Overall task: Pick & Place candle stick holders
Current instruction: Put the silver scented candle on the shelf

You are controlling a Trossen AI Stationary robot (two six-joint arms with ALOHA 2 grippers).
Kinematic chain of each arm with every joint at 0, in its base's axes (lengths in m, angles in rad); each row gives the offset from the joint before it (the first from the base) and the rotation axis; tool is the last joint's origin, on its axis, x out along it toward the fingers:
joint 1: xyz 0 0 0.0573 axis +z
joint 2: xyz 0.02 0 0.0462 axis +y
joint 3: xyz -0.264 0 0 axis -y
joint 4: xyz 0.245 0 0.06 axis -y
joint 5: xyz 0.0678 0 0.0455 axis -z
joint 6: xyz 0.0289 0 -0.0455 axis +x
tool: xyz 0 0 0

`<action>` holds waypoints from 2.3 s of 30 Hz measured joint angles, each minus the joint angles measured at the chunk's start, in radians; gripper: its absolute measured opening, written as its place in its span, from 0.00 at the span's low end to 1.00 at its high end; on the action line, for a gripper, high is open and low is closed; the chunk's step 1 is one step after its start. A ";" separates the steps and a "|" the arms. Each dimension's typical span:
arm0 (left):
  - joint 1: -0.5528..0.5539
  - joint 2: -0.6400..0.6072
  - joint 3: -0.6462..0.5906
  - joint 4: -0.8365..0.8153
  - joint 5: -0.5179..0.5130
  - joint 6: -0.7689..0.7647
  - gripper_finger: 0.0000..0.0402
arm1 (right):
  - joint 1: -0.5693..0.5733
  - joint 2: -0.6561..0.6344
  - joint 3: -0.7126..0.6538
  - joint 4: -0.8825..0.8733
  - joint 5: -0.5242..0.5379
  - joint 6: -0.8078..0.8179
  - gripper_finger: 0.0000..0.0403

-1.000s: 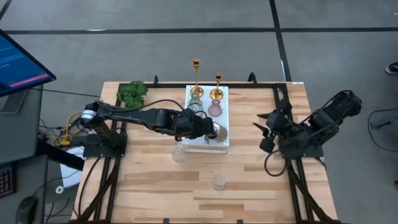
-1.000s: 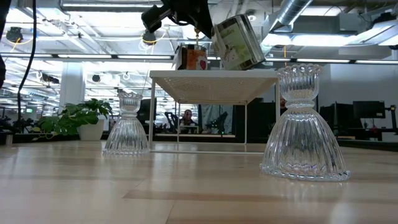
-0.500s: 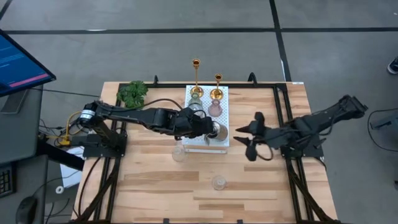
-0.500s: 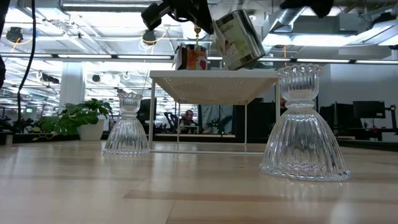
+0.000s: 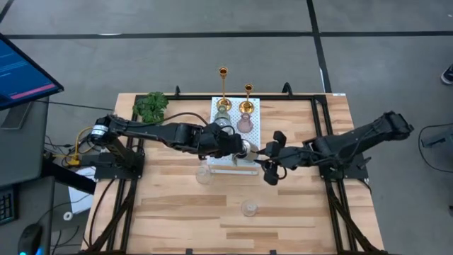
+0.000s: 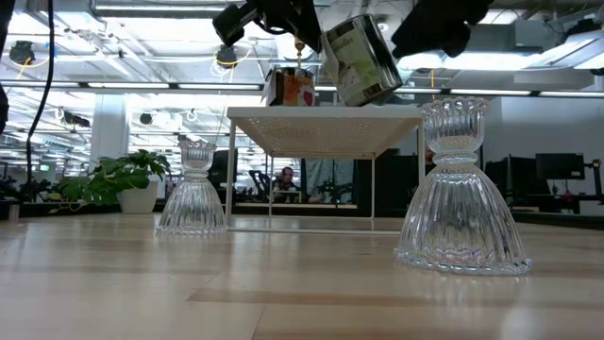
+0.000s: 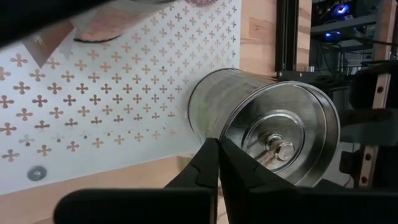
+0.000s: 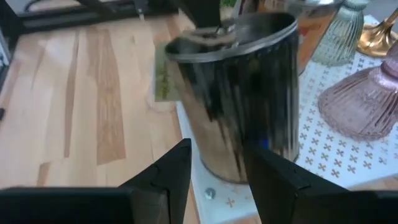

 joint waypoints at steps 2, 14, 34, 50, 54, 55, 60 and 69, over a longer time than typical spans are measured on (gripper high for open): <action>0.000 0.000 0.000 0.000 0.001 0.000 0.01 | -0.006 -0.001 0.001 0.003 0.000 0.000 0.35; 0.000 0.000 0.000 0.007 -0.011 0.000 0.14 | -0.084 0.016 0.000 -0.004 -0.052 -0.022 0.33; 0.027 -0.090 -0.001 0.054 0.002 0.217 0.13 | -0.068 -0.034 0.002 0.005 -0.047 -0.027 0.29; 0.026 -0.320 -0.001 0.064 -0.272 0.542 0.01 | 0.019 0.269 0.399 -0.048 -0.075 -0.162 0.01; 0.026 -0.374 -0.001 0.060 -0.276 0.639 0.01 | 0.006 0.388 0.540 -0.198 -0.055 -0.107 0.02; 0.026 -0.389 -0.001 0.061 -0.269 0.669 0.01 | 0.006 0.411 0.566 -0.247 -0.039 -0.090 0.01; 0.025 -0.476 -0.001 0.061 -0.218 0.808 0.01 | 0.012 0.526 0.673 -0.402 0.005 0.041 0.00; 0.025 -0.578 -0.001 0.063 -0.106 0.958 0.01 | 0.019 0.606 0.781 -0.590 0.012 0.228 0.00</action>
